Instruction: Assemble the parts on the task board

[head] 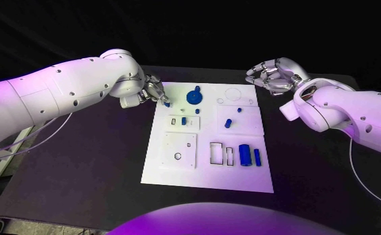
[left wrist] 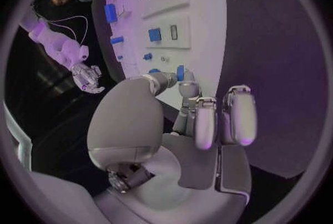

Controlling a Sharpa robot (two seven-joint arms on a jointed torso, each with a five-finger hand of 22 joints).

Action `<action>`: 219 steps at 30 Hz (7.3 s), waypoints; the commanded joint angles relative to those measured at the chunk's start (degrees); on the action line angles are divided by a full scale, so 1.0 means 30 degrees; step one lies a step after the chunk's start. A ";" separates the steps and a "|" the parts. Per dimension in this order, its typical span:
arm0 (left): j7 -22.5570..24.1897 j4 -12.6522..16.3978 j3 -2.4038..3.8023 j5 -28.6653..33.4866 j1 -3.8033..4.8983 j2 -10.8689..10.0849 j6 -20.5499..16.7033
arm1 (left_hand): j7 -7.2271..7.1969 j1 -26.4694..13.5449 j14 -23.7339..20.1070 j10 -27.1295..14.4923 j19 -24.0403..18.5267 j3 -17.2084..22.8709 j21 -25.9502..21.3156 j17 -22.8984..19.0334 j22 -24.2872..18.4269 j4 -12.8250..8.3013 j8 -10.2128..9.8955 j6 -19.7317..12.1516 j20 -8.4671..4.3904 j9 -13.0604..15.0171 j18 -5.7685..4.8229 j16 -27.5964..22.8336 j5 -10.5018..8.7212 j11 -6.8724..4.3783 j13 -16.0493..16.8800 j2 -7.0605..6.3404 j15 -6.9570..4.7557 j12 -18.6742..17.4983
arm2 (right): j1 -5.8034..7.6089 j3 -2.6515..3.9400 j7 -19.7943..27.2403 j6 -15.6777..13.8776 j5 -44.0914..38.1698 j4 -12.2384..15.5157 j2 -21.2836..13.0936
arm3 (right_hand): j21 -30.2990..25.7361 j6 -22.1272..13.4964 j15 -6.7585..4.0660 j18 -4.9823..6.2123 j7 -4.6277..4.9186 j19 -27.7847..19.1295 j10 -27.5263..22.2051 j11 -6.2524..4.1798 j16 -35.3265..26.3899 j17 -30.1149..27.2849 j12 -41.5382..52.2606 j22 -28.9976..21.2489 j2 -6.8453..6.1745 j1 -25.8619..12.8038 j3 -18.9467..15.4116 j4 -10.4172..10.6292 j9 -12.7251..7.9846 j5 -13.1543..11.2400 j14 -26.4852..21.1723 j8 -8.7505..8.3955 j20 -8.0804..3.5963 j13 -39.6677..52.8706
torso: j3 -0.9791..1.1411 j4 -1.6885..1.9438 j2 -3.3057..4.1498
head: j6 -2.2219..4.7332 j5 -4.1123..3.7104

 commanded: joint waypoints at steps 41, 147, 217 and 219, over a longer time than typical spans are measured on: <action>0.0068 0.5190 -0.0120 -0.2942 -0.1638 -0.2236 -0.3626 | -0.0339 -0.1171 0.1924 0.0860 0.0413 0.4630 0.0362 0.4825 0.1537 -0.3273 0.0712 0.0517 -0.0121 0.1392 -0.0360 0.0114 0.0155 -0.0160 0.1125 -0.0757 -0.0334 0.0811 | -0.0158 -0.0001 0.0106 0.0317 -0.0135 0.0008 -0.0087 | -0.0128 -0.0106 -0.0136 0.0204 0.0024 -0.0081 0.0110 -0.0044 -0.0131 -0.0017 0.0072 0.1915 0.0094 -0.0102 0.0001 0.0129 -0.0022 0.0106 0.0781 0.0093 -0.0109 -0.0018 | -0.0007 -0.0031 0.0034 | -0.0241 0.0271; 0.0040 0.4477 -0.0099 -0.3577 -0.1683 -0.1805 -0.3375 | -0.0908 -0.4233 0.1930 0.1704 0.0519 -0.3026 0.0311 0.4841 0.1670 0.1326 0.1466 0.1269 -0.0337 -0.0148 -0.0400 0.0119 0.0087 -0.0554 0.2954 -0.0978 -0.0655 0.1618 | -0.0210 -0.0001 0.0263 0.0270 -0.0067 -0.0042 -0.0127 | -0.0363 -0.0371 -0.0157 0.0229 -0.0014 -0.0097 -0.0006 -0.0065 -0.0229 -0.0022 0.0112 0.1878 -0.0004 -0.0870 -0.0726 0.0900 -0.0138 0.1931 0.0789 0.0529 -0.0137 -0.0247 | -0.0003 -0.0070 0.0036 | -0.0255 0.0099; 0.9423 0.1328 -0.0744 -1.2738 -0.2272 0.1975 -0.5756 | 0.0981 0.4956 -0.4616 -0.6410 -0.7336 -0.3700 -0.7523 -0.8472 -0.6773 -0.0346 -0.4432 -0.0220 0.1620 -0.7188 0.1752 -0.5804 0.0036 0.1979 -1.1491 -0.1737 0.1567 -1.0987 | -0.0266 0.0000 0.0348 0.0228 -0.0137 0.0078 -0.0086 | -0.0404 -0.0410 -0.0167 0.0235 -0.0013 -0.0098 -0.0038 -0.0072 -0.0243 -0.0017 0.0106 0.1875 0.0140 -0.0637 -0.0700 0.0780 -0.0158 0.2188 0.0791 0.0613 -0.0146 -0.0296 | -0.0001 -0.0055 0.0050 | 0.0248 -0.0335; 0.9397 0.1296 -0.0740 -1.2736 -0.2273 0.2034 -0.5688 | 0.0994 0.4957 -0.4531 -0.6311 -0.7218 -0.3519 -0.7317 -0.8423 -0.6566 -0.0412 -0.4456 -0.0105 0.1610 -0.7223 0.1718 -0.5670 0.0023 0.1962 -1.1538 -0.1726 0.1557 -1.0986 | -0.0266 0.0000 0.0349 0.0235 -0.0137 0.0078 -0.0077 | -0.0404 -0.0410 -0.0167 0.0235 -0.0013 -0.0098 -0.0038 -0.0072 -0.0243 -0.0017 0.0106 0.1875 0.0140 -0.0637 -0.0700 0.0780 -0.0158 0.2188 0.0791 0.0613 -0.0146 -0.0296 | -0.0003 -0.0059 0.0046 | 0.0229 -0.0336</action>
